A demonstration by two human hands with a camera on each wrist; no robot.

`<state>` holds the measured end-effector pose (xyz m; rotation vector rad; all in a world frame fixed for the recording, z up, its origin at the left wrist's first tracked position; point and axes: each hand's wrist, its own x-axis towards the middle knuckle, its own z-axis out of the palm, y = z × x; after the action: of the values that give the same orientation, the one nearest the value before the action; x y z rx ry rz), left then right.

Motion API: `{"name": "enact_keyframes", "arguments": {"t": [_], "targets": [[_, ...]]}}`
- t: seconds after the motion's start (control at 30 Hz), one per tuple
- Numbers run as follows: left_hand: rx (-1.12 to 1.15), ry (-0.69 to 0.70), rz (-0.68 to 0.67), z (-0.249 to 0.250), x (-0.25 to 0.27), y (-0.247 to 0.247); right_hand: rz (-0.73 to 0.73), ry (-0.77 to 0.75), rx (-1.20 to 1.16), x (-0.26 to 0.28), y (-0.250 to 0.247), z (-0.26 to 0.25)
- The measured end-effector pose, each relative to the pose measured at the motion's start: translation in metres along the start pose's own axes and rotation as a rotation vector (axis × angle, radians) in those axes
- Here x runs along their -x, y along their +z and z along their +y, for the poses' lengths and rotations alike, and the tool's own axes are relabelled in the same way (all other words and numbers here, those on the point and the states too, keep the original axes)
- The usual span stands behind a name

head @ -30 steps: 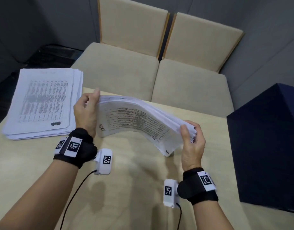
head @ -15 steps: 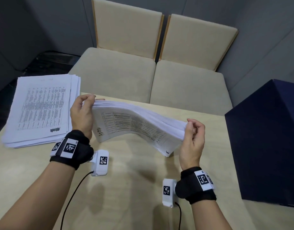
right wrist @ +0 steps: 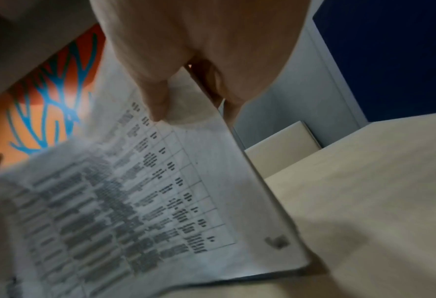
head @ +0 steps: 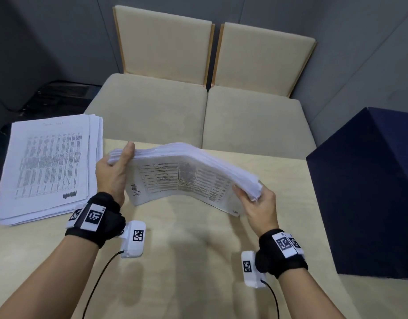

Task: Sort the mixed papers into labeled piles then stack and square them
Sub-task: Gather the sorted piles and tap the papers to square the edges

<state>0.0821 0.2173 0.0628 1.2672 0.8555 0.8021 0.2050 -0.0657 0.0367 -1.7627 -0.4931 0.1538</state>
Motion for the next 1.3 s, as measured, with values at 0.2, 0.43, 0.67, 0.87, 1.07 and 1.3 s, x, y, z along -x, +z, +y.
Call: {"name": "enact_keyframes", "arguments": {"t": [0.2, 0.43, 0.67, 0.87, 1.07, 1.3], "targets": [[0.075, 0.023, 0.064, -0.008, 0.004, 0.004, 0.258, 0.052, -0.060, 0.001, 0.016, -0.015], [-0.018, 0.125, -0.025, -0.006, 0.008, 0.012, 0.273, -0.431, 0.326, -0.003, -0.001, -0.010], [-0.037, 0.070, 0.045, -0.011, 0.008, 0.016, 0.232, -0.488, 0.339, 0.003, -0.012, -0.004], [-0.054, 0.091, -0.050, -0.009, 0.009, 0.010, 0.150, -0.496, 0.374, 0.017, -0.021, 0.000], [-0.182, 0.011, -0.327, -0.023, 0.003, 0.001, 0.085, 0.109, -0.043, 0.009, -0.020, 0.010], [-0.033, 0.071, -0.198, -0.009, 0.017, 0.018, 0.276, 0.121, -0.377, 0.002, -0.009, -0.035]]}}
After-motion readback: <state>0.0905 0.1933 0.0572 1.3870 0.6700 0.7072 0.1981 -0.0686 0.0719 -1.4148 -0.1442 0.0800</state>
